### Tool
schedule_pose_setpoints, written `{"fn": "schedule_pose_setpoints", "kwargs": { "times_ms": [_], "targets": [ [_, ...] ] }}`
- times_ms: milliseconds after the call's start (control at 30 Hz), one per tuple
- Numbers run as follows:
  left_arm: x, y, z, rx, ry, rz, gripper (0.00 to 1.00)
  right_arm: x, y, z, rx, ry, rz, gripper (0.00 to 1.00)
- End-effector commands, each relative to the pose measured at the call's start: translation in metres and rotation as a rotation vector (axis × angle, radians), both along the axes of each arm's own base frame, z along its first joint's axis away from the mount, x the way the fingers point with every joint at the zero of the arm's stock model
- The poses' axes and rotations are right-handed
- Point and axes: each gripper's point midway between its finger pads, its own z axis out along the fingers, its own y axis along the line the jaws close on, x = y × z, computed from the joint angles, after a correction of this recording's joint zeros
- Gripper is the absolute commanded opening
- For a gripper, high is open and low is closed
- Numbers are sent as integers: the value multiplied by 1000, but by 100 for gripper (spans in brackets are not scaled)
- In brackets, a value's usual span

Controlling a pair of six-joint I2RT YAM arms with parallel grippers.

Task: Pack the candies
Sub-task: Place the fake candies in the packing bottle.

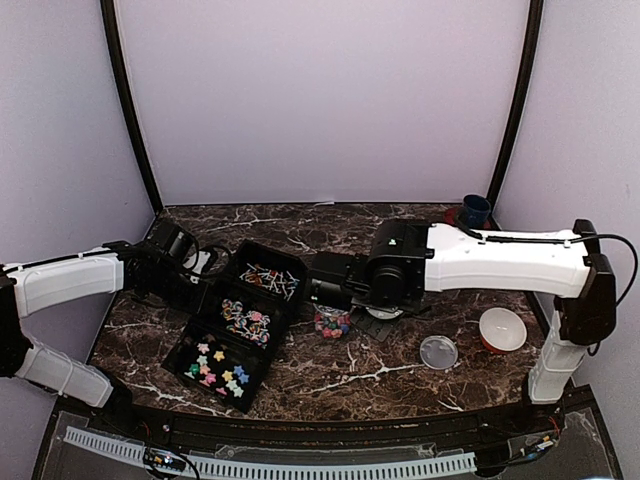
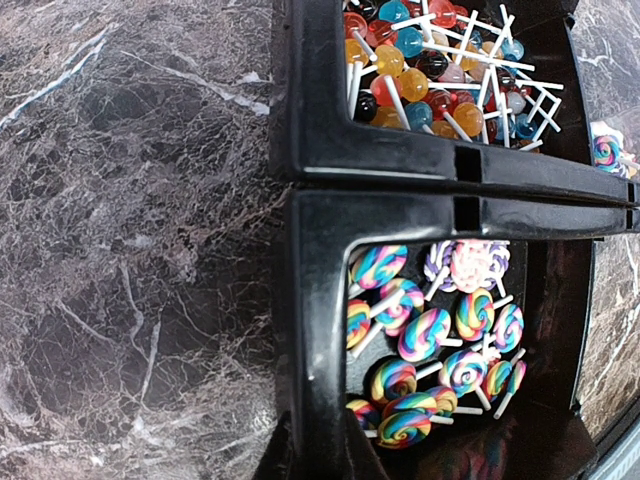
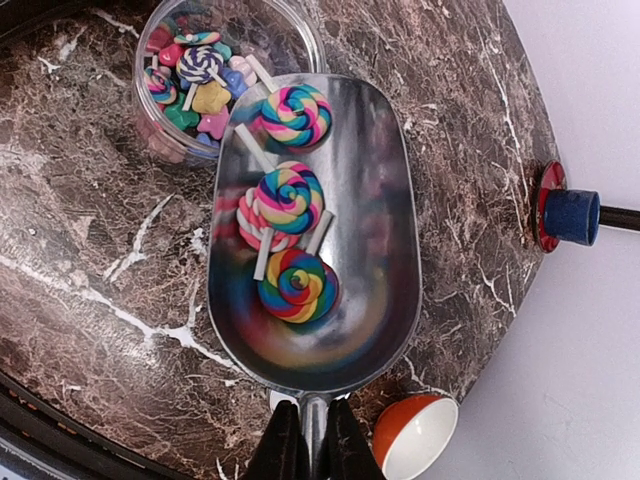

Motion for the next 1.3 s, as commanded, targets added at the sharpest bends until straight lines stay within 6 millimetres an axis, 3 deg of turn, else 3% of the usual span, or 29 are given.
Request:
{"fn": "schedule_pose_setpoints", "kwargs": {
  "times_ms": [0, 567, 1033, 1267],
  "targets": [
    [15, -17, 25, -113, -93, -5, 0, 2, 4, 15, -34, -43, 30, 0],
    [18, -14, 22, -94, -85, 10, 0, -4, 26, 15, -41, 21, 115, 0],
    [21, -10, 23, -68, -90, 24, 29, -2, 24, 7, -69, 27, 116, 0],
    [26, -8, 37, -59, -132, 22, 47, 4, 24, 7, -82, 12, 109, 0]
  ]
}}
